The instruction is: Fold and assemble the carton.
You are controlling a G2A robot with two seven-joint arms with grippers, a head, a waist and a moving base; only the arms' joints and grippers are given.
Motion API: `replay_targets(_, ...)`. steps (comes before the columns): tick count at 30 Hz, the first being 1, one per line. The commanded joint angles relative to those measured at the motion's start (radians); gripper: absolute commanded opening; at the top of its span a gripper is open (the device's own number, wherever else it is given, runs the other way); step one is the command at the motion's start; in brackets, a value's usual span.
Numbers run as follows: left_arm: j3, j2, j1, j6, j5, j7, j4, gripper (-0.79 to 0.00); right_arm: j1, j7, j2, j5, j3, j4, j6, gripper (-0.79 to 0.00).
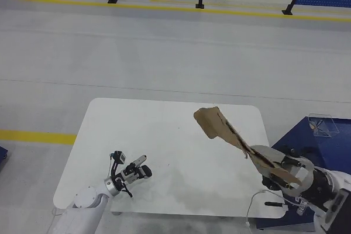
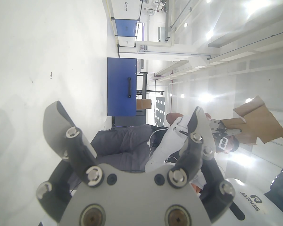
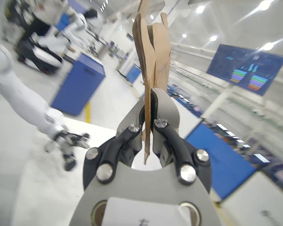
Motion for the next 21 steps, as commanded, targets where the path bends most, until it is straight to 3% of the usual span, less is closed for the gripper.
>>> replay_targets(1, 0.0, 0.0, 0.0, 0.0, 0.0, 0.0, 0.0, 0.0, 0.015, 0.189, 0.021, 0.376, -0.08, 0.045, -0.002, -0.785)
replay_targets(6, 0.0, 0.0, 0.0, 0.0, 0.0, 0.0, 0.0, 0.0, 0.059, 0.555, 0.073, 0.995, -0.269, 0.167, 0.027, -0.785)
replay_targets(10, 0.0, 0.0, 0.0, 0.0, 0.0, 0.0, 0.0, 0.0, 0.09, 0.797, 0.098, 1.33, -0.373, 0.253, 0.111, -0.785)
replay_targets(15, 0.0, 0.0, 0.0, 0.0, 0.0, 0.0, 0.0, 0.0, 0.103, 0.945, 0.105, 1.535, -0.454, 0.34, 0.138, -0.785)
replay_targets(21, 0.0, 0.0, 0.0, 0.0, 0.0, 0.0, 0.0, 0.0, 0.105, 0.952, 0.105, 1.541, -0.456, 0.345, 0.141, -0.785)
